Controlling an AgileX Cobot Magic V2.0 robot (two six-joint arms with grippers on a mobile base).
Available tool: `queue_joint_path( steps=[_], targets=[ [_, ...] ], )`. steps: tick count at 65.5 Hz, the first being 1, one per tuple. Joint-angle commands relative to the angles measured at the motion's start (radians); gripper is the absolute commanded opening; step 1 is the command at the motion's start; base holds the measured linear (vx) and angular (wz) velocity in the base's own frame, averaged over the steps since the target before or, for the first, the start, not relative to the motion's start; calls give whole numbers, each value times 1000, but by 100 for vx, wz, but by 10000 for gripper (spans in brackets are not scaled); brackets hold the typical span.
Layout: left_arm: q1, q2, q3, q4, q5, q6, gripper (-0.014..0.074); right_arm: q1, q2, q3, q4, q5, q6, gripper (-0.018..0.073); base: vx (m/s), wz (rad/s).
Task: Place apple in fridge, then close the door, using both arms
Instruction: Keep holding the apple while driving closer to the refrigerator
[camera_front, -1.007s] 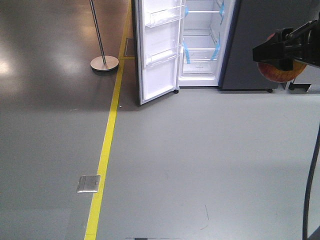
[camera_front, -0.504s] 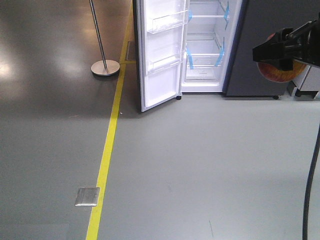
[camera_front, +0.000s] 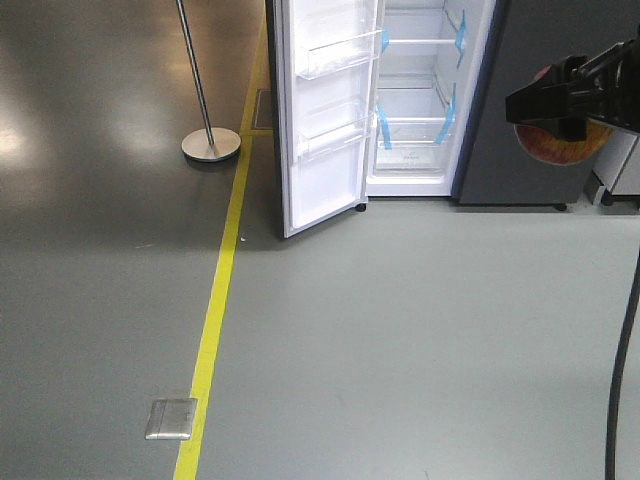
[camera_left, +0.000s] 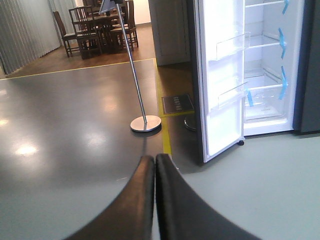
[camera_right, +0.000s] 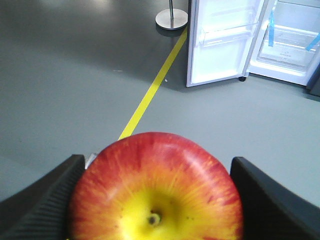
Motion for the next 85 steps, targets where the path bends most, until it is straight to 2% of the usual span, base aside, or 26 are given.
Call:
queue_joint_path(
  steps=[1,85],
  targets=[
    [1,-17,14,3,-72,-3,-8,1,-29,-29,26,-63,-4,133,14,2],
    [1,-17,14,3,-72,-3,-8,1,-29,-29,26,-63,-3,133,13,-1]
  ],
)
